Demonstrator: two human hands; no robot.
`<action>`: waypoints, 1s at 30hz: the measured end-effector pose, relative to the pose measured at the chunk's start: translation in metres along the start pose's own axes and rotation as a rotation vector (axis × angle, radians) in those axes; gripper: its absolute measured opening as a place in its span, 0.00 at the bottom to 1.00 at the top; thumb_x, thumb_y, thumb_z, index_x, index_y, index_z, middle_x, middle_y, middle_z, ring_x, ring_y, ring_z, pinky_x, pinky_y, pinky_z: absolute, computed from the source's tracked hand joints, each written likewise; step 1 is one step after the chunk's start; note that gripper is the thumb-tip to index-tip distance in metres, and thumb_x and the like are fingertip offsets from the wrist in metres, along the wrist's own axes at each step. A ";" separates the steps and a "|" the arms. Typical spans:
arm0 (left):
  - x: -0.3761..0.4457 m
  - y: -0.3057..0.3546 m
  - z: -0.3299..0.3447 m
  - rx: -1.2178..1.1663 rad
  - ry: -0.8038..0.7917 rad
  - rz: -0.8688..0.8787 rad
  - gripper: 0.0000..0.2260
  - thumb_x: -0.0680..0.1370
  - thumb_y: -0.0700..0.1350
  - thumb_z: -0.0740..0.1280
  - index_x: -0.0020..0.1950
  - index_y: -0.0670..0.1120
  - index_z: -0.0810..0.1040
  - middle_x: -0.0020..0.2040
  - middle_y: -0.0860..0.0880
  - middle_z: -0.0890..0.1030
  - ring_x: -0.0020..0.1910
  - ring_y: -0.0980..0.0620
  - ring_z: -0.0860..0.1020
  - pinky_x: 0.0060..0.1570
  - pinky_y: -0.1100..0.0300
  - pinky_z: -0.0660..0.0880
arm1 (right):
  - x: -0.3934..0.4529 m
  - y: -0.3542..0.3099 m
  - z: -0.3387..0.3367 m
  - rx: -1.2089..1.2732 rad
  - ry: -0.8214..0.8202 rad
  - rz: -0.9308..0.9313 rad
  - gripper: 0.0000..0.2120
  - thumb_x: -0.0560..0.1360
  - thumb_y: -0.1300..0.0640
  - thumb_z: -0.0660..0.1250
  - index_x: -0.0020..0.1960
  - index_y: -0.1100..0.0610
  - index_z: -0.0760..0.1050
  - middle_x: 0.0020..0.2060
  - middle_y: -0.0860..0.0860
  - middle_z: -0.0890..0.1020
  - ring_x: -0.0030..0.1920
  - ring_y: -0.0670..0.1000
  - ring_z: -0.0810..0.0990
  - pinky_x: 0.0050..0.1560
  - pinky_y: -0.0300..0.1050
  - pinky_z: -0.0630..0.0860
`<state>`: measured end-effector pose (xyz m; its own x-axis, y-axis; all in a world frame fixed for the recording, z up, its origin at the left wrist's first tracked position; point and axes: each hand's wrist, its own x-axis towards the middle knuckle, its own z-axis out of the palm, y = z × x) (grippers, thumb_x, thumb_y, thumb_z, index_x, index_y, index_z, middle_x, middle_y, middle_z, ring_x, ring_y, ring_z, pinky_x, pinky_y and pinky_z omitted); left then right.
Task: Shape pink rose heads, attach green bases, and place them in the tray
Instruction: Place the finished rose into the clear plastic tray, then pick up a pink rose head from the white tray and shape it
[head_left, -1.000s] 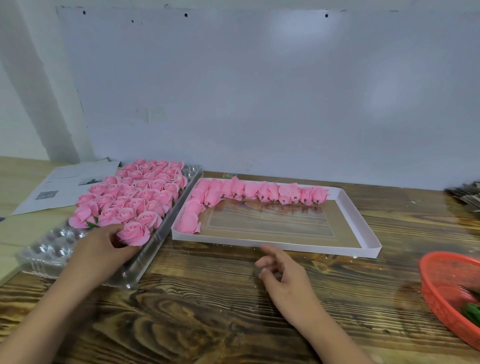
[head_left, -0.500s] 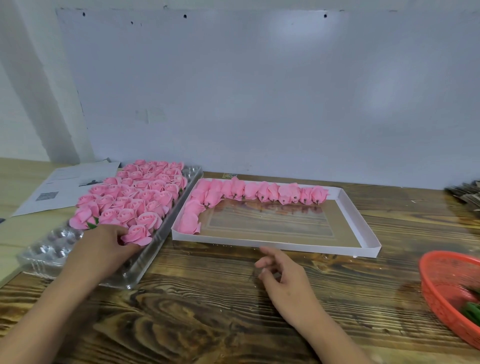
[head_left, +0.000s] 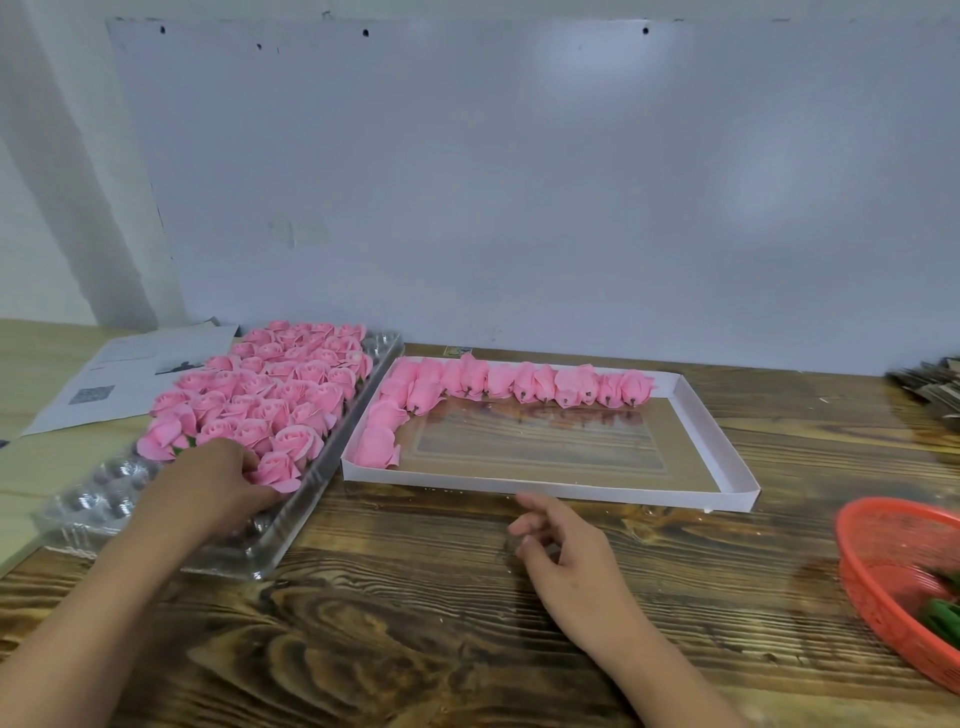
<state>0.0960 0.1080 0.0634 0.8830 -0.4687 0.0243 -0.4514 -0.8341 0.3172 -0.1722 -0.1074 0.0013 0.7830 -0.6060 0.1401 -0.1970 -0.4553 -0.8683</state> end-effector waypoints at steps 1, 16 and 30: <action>0.000 0.002 -0.001 -0.001 -0.005 -0.005 0.16 0.71 0.45 0.77 0.28 0.46 0.75 0.18 0.53 0.74 0.23 0.55 0.75 0.28 0.62 0.65 | 0.000 0.000 0.000 -0.002 0.004 -0.002 0.19 0.80 0.65 0.63 0.66 0.45 0.71 0.48 0.43 0.80 0.51 0.36 0.76 0.51 0.27 0.72; -0.044 0.032 -0.035 0.068 0.251 0.024 0.08 0.74 0.55 0.74 0.50 0.53 0.84 0.32 0.59 0.79 0.33 0.56 0.78 0.36 0.60 0.73 | 0.001 0.003 0.001 0.007 0.002 -0.010 0.19 0.80 0.64 0.62 0.66 0.46 0.72 0.48 0.44 0.81 0.50 0.38 0.78 0.51 0.28 0.73; 0.033 0.134 0.017 0.488 0.052 0.236 0.13 0.77 0.55 0.71 0.44 0.47 0.75 0.37 0.51 0.77 0.38 0.52 0.79 0.38 0.58 0.78 | 0.003 0.005 0.001 0.029 0.017 -0.019 0.18 0.80 0.64 0.63 0.65 0.46 0.73 0.46 0.44 0.82 0.49 0.40 0.78 0.49 0.27 0.72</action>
<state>0.0629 -0.0244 0.0905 0.7502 -0.6547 0.0925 -0.6342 -0.7521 -0.1793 -0.1707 -0.1107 -0.0028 0.7766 -0.6081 0.1646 -0.1645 -0.4479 -0.8788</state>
